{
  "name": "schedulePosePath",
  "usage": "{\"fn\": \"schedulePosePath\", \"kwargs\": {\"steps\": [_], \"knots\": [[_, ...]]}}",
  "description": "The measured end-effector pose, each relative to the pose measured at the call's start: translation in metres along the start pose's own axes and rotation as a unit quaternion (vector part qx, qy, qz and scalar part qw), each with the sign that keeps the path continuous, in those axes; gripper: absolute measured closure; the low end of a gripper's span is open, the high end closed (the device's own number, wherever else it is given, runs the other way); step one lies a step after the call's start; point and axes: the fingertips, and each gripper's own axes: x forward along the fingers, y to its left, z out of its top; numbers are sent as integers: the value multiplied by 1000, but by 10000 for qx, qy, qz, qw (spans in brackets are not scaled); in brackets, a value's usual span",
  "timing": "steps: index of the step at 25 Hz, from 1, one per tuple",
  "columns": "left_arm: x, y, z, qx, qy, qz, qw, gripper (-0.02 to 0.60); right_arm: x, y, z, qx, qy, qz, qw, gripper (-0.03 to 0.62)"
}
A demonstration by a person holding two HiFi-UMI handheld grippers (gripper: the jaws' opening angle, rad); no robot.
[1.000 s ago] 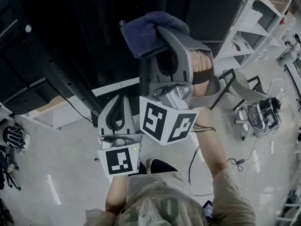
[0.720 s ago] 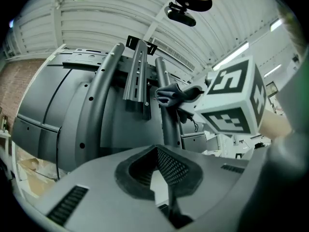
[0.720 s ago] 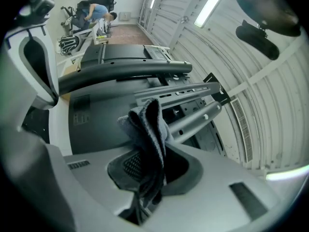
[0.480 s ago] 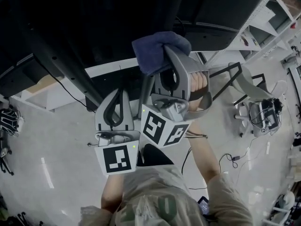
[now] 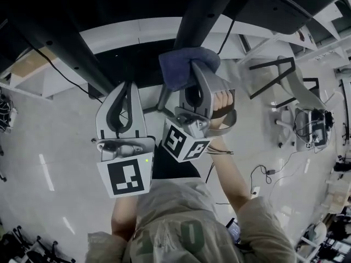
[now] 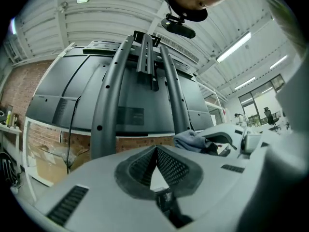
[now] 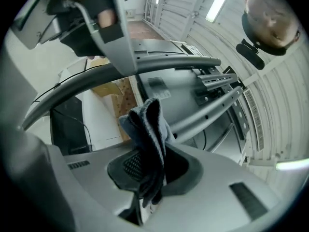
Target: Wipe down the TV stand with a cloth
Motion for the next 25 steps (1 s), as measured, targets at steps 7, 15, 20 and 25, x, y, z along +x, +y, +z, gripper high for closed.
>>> {"fn": "schedulePosePath", "kwargs": {"steps": [7,15,20,25], "knots": [[-5,-1,-72,-60,164,82,9998,566,-30,123,-46,-35,344,772,9964,536],[-3,2,-118,-118,299,77,9995,566,-58,236,-92,-310,760,1701,9820,536],[1,-2,-124,-174,328,44,9993,566,-62,265,-106,-477,865,1971,9754,536],[4,-2,-110,-145,341,22,9993,566,-64,256,-102,-428,950,2107,9720,536]]}}
